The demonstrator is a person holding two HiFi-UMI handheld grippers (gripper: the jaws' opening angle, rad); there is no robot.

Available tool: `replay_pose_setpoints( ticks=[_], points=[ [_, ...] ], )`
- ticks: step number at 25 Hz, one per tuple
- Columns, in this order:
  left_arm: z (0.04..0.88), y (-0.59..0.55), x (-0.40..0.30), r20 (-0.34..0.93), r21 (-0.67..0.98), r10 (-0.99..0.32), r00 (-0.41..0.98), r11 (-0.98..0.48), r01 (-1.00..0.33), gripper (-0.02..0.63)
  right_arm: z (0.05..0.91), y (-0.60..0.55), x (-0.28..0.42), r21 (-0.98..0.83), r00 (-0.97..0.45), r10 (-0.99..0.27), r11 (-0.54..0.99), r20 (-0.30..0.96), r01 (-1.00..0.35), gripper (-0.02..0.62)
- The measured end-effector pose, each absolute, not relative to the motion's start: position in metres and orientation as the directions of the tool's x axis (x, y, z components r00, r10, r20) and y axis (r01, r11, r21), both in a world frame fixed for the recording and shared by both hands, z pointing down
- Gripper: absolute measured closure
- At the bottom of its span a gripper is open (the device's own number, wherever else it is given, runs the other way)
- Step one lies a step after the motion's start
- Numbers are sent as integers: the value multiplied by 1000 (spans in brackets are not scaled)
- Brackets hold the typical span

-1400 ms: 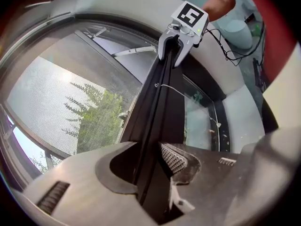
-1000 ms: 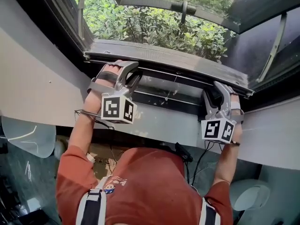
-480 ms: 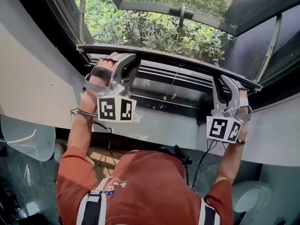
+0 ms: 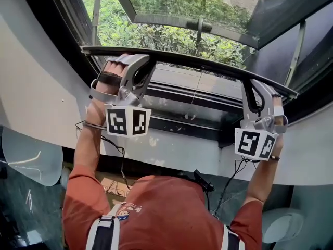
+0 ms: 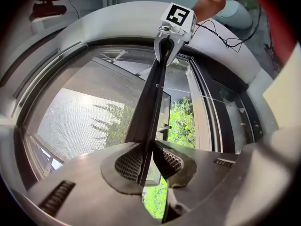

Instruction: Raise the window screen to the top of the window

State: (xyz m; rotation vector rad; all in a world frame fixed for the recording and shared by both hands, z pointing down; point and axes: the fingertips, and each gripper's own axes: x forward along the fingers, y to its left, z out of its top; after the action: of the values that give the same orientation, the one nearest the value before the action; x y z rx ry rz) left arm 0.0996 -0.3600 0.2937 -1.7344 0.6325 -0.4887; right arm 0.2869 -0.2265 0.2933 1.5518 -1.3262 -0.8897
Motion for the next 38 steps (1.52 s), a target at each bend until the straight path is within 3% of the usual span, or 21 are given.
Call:
replay_pose_setpoints(
  ticks=[16,38],
  points=[
    [191,-366,101,-174,-964,-623,762,-51,-262,529,192,-234,288,963,140,-982,-158,-130,-218,537],
    [84,-365,104,-304,-946,-590,748,90,-313,529,85,-235,291,962,120,-966,-244,-229,-127,537]
  ],
)
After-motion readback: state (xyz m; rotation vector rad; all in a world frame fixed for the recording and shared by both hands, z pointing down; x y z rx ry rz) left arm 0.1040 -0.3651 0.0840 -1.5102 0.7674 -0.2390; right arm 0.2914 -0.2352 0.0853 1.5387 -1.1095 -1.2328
